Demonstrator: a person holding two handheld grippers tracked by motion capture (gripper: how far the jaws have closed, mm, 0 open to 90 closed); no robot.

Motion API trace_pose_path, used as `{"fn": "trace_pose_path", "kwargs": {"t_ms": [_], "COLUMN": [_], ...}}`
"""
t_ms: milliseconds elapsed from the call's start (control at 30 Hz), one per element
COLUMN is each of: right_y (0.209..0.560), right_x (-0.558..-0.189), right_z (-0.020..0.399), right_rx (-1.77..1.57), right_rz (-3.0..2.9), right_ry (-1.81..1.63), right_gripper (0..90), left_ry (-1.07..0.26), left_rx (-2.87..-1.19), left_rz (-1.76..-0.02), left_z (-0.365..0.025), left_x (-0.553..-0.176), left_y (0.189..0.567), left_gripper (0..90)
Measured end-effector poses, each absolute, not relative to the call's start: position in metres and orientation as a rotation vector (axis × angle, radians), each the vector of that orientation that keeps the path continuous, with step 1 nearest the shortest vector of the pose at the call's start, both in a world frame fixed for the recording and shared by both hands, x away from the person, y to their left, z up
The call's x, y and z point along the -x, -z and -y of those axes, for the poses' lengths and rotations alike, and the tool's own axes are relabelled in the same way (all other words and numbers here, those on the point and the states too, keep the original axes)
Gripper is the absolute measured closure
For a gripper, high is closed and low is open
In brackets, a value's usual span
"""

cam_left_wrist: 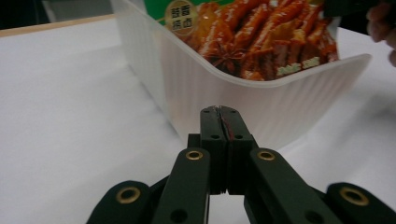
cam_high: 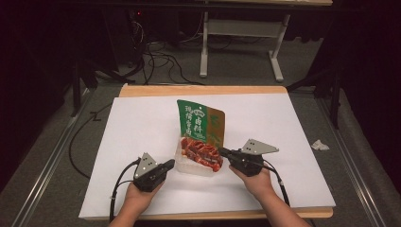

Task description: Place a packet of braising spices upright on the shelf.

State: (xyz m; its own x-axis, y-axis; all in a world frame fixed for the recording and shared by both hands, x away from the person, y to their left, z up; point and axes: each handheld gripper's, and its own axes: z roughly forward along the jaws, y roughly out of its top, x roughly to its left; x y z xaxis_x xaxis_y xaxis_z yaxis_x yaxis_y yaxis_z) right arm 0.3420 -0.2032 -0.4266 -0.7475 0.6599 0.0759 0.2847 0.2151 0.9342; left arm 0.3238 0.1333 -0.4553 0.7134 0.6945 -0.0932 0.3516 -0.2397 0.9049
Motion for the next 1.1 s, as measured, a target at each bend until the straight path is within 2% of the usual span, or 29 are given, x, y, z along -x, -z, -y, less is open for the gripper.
{"fn": "trace_pose_path", "kwargs": {"t_ms": [100, 233, 333, 467, 600, 767, 1100], "right_y": [0.426, 0.427, 0.427, 0.427, 0.428, 0.427, 0.421], "right_x": [-0.343, -0.343, -0.343, -0.343, -0.343, -0.342, -0.336], "right_z": [0.207, 0.207, 0.206, 0.207, 0.207, 0.209, 0.229], "right_rx": [-0.887, -0.885, -0.888, -0.901, -0.898, -0.898, -0.908], "right_rz": [-2.150, -2.152, -2.148, -2.145, -2.145, -2.143, -2.116], "right_ry": [-1.543, -1.530, -1.532, -1.533, -1.532, -1.532, -1.541], "right_gripper": [90.0, 90.0, 90.0, 90.0, 90.0, 90.0, 90.0], "left_ry": [-0.375, -0.379, -0.392, -0.418, -0.475, -0.457, -0.439], "left_rx": [-1.860, -1.903, -1.854, -1.763, -1.786, -1.744, -1.740], "left_rz": [-0.758, -0.671, -0.710, -0.866, -0.944, -0.925, -0.864], "left_z": [-0.127, -0.115, -0.126, -0.149, -0.137, -0.116, -0.102], "left_x": [-0.320, -0.315, -0.315, -0.322, -0.340, -0.347, -0.326], "left_y": [0.455, 0.453, 0.453, 0.452, 0.443, 0.440, 0.441], "left_gripper": [88.4, 83.0, 83.3, 86.0, 90.0, 90.0, 90.0]}}
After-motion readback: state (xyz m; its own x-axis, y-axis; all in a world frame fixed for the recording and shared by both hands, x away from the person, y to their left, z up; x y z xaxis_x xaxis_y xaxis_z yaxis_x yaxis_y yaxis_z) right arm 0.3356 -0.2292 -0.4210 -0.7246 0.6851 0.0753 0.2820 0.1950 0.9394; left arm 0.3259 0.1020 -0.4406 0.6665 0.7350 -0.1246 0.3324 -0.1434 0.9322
